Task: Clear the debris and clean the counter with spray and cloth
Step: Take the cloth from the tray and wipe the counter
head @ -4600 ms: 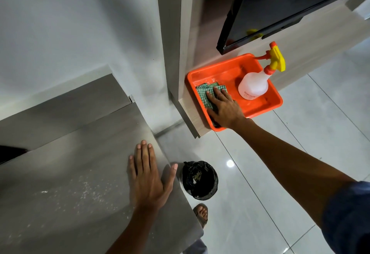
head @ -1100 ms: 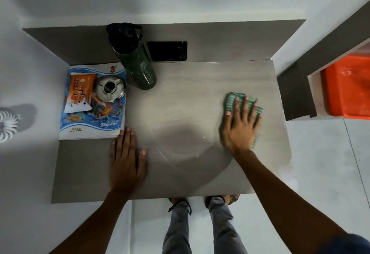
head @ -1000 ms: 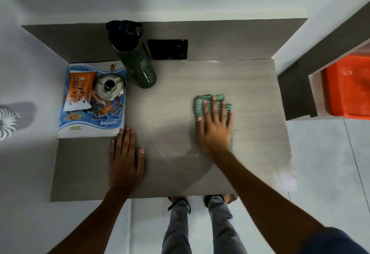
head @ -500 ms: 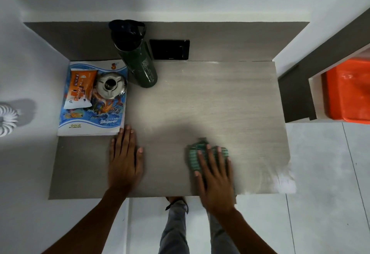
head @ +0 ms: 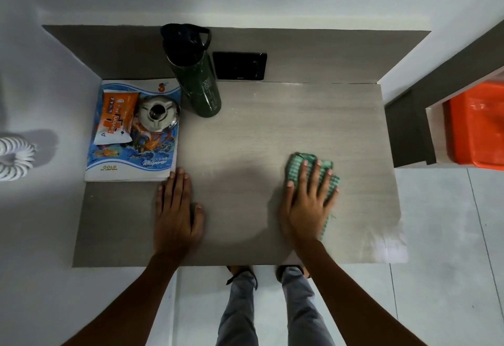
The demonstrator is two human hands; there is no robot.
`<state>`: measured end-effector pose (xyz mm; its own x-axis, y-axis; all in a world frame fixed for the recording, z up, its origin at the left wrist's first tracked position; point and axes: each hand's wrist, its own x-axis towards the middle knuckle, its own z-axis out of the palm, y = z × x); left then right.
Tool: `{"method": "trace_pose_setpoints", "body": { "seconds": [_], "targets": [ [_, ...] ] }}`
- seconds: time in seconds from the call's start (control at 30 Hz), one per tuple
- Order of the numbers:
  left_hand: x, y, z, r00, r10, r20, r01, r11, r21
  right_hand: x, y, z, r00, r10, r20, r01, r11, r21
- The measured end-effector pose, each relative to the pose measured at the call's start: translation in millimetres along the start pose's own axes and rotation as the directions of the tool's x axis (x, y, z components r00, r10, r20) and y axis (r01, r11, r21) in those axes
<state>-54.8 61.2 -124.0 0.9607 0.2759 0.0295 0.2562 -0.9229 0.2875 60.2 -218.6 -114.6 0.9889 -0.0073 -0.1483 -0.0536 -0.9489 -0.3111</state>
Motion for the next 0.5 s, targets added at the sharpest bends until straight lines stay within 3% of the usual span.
{"method": "trace_pose_setpoints", "body": {
  "seconds": [0.13,0.3,0.5],
  "targets": [
    [1,2,-3,0.999,-0.019,0.026,0.019,1.000,0.003,13,-65,22,0.974,-0.210,0.082,0.207,0.978,0.038],
    [1,0,-3,0.999,-0.012,0.042,0.011,1.000,0.021,0,-122,45,0.863,-0.471,0.183,0.475,0.879,0.023],
    [2,0,-3,0.998,-0.022,0.057,0.021,1.000,0.014,-15,-103,44,0.729,-0.659,0.184,0.668,0.744,0.020]
  ]
}}
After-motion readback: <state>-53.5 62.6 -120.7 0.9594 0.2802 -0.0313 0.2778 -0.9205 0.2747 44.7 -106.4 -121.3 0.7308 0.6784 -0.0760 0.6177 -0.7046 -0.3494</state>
